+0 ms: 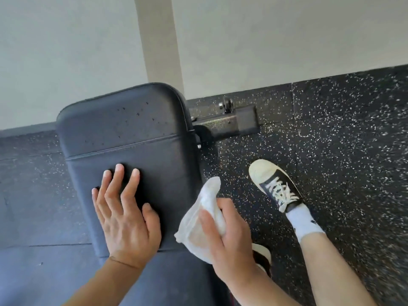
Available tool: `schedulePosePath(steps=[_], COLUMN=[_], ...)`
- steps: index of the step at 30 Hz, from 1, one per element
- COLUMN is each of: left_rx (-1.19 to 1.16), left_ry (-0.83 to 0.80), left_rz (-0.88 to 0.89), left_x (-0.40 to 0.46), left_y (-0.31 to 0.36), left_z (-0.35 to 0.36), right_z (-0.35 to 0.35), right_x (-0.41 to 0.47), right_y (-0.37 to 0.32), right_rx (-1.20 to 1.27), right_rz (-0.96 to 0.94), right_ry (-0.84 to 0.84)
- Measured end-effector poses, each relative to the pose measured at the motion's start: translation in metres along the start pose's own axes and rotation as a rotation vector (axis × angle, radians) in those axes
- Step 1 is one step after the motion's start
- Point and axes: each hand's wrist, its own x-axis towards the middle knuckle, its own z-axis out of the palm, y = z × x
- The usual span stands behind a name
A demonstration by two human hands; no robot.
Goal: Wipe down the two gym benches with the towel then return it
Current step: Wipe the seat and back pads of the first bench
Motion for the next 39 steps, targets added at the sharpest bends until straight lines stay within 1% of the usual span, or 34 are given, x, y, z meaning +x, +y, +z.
schedulePosePath(steps=[2,4,9,12,14,18,20,22,23,25,27,28,32,34,36,39], left_rx=[-0.003,-0.009,-0.019,-0.035,-0.044,-0.06,-0.064,-0.074,-0.084,-0.126,-0.22,-0.274,-0.385,-0.362,-0.344,-0.446], left_ry=[0.008,0.015,0.01,0.02,0.037,0.049,0.064,0.074,0.076,0.084,0.101,0.115,0.18,0.183,0.147,0.06], left_rz=[-0.002,0.008,0.017,0.018,0.023,0.022,0.03,0.045,0.05,0.052,0.044,0.036,-0.1,-0.18,-0.267,-0.444], left_x=[0.0,0.001,0.001,0.001,0.001,0.001,0.001,0.001,0.0,0.0,-0.001,-0.001,-0.016,-0.042,-0.076,-0.111], left_y=[0.0,-0.001,-0.001,-0.001,-0.002,-0.003,-0.004,-0.005,-0.006,-0.008,-0.009,-0.009,-0.021,-0.038,-0.058,-0.074], left_z=[0.001,0.003,0.001,0.0,-0.001,-0.002,-0.002,-0.003,-0.003,-0.003,-0.006,-0.008,-0.018,-0.021,-0.02,-0.017], right_z=[-0.002,0.001,0.02,0.024,0.019,0.003,-0.007,-0.012,-0.012,-0.006,0.009,0.018,0.071,0.111,0.154,0.191], right_x=[0.008,0.039,0.139,0.138,0.107,0.043,0.042,0.063,0.077,0.103,0.115,0.115,0.107,0.102,0.096,0.087], right_y=[-0.003,-0.017,-0.057,-0.064,-0.056,-0.027,-0.028,-0.042,-0.052,-0.074,-0.093,-0.1,-0.12,-0.129,-0.139,-0.143], right_rx=[-0.015,-0.014,-0.062,-0.104,-0.163,-0.407,-0.5,-0.608,-0.656,-0.731,-0.805,-0.84,-0.927,-0.919,-0.945,-0.998], right_rz=[-0.038,-0.089,-0.206,-0.233,-0.293,-0.55,-0.672,-0.777,-0.792,-0.798,-0.843,-0.876,-1.031,-1.097,-1.166,-1.19], right_ry=[-0.009,0.027,0.225,0.276,0.22,-0.034,-0.125,-0.191,-0.196,-0.146,-0.117,-0.129,-0.249,-0.242,-0.241,-0.291])
